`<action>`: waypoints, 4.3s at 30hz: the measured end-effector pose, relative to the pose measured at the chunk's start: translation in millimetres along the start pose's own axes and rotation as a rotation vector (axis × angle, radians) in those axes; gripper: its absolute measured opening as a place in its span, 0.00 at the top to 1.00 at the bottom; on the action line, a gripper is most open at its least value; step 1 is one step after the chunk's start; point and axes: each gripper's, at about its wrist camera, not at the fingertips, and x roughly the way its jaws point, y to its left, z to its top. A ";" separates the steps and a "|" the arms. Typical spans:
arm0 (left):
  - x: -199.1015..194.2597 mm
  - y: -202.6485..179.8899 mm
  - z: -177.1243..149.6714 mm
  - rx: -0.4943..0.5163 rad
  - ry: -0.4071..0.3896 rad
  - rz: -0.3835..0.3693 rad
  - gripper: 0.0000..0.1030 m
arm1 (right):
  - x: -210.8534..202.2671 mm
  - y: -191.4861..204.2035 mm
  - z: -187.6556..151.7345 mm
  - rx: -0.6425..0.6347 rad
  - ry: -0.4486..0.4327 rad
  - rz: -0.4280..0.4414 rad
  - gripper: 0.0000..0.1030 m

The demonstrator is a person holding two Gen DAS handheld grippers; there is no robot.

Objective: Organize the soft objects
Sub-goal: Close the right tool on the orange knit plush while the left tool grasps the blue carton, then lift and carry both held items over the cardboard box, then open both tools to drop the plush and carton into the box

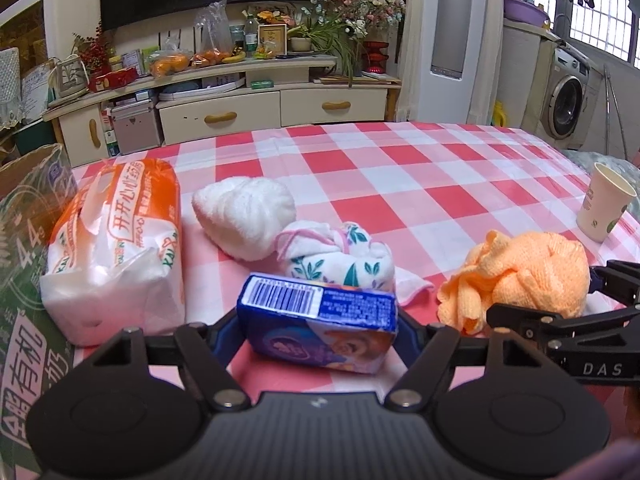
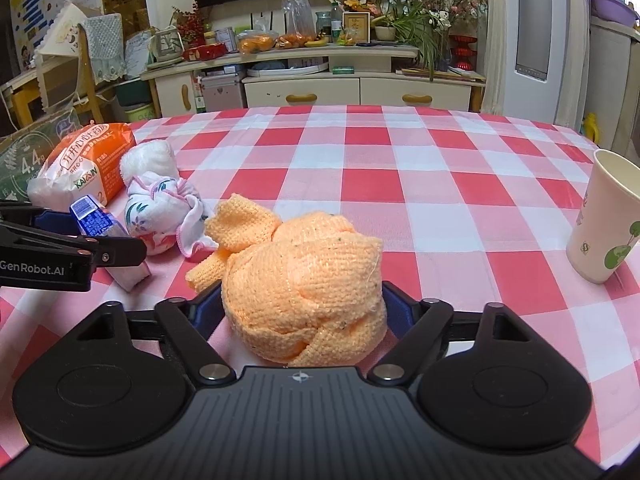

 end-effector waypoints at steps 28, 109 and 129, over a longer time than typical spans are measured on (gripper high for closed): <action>-64.9 14.5 0.0 -0.120 -0.107 -0.042 0.29 | -21.8 9.5 5.5 0.002 -0.101 0.016 0.18; -137.0 182.8 -22.8 -0.373 -0.107 0.259 0.12 | -18.0 254.7 129.5 -0.084 -0.174 0.366 0.00; -131.5 161.6 -11.6 -0.355 -0.136 0.263 0.12 | -60.6 174.2 93.2 0.028 -0.286 0.198 0.00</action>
